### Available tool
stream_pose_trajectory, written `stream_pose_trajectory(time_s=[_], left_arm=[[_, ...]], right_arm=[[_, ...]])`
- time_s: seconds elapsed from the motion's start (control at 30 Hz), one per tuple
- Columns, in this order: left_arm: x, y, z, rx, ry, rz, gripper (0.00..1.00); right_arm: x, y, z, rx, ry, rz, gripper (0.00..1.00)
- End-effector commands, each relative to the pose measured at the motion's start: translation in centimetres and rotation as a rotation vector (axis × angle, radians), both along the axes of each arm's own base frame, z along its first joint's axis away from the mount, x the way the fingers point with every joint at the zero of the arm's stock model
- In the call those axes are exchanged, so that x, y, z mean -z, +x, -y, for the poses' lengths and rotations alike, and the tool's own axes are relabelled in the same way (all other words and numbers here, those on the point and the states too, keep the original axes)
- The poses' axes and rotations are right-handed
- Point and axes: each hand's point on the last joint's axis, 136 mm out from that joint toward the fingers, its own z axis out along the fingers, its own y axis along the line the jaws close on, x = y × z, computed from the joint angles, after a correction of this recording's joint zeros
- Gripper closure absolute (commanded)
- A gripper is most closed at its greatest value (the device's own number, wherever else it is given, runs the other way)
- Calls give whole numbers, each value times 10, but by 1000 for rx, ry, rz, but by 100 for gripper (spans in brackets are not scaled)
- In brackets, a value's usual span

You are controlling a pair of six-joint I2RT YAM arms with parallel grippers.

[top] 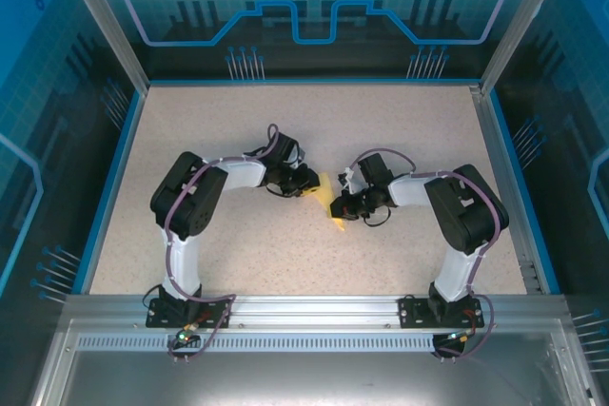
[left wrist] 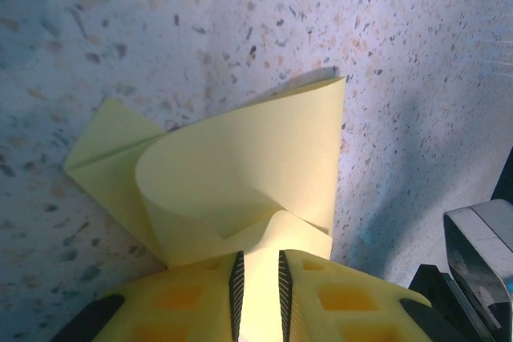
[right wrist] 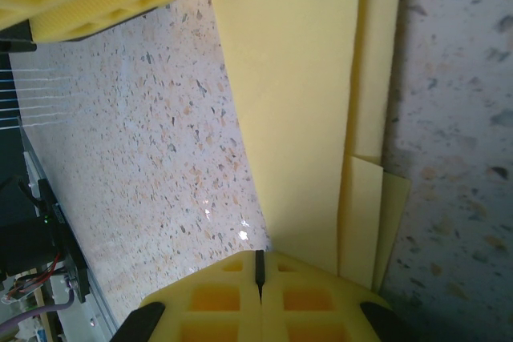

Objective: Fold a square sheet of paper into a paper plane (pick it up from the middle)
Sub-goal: Fold the wing for the fifth time at the center of the table.

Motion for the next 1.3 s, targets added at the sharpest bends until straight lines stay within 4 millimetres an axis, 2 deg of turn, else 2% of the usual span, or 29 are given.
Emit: stream_pose_trajectory(time_s=[0.0,0.2,0.33,0.57,0.73,0.87,1.0,1.07,1.13,1.27], left_arm=[[11,14,-15,0,32,8,76],[18,25,-23,16,54,10,76],[24,34,-39,-19,68,-1,76],[23,54,-62,-78,96,10,76],[21,65,-61,-98,102,12,76],[5,71,-62,-111,99,47,76],[-35,67,-59,-110,62,136,76],[-57,56,-52,-96,29,182,76],[-67,41,-46,-78,25,207,76],[-71,16,-36,-78,0,214,76]], right_arm=[[39,-34,30,19,-143,-147,99],[41,-36,30,17,-148,-153,99],[42,-37,31,12,-152,-159,99],[44,-40,34,10,-165,-168,99],[44,-39,33,15,-162,-168,99],[42,-37,31,19,-155,-166,99],[41,-37,30,17,-153,-164,99],[40,-37,30,16,-153,-167,99],[40,-37,30,17,-152,-162,99],[39,-37,30,14,-147,-161,99]])
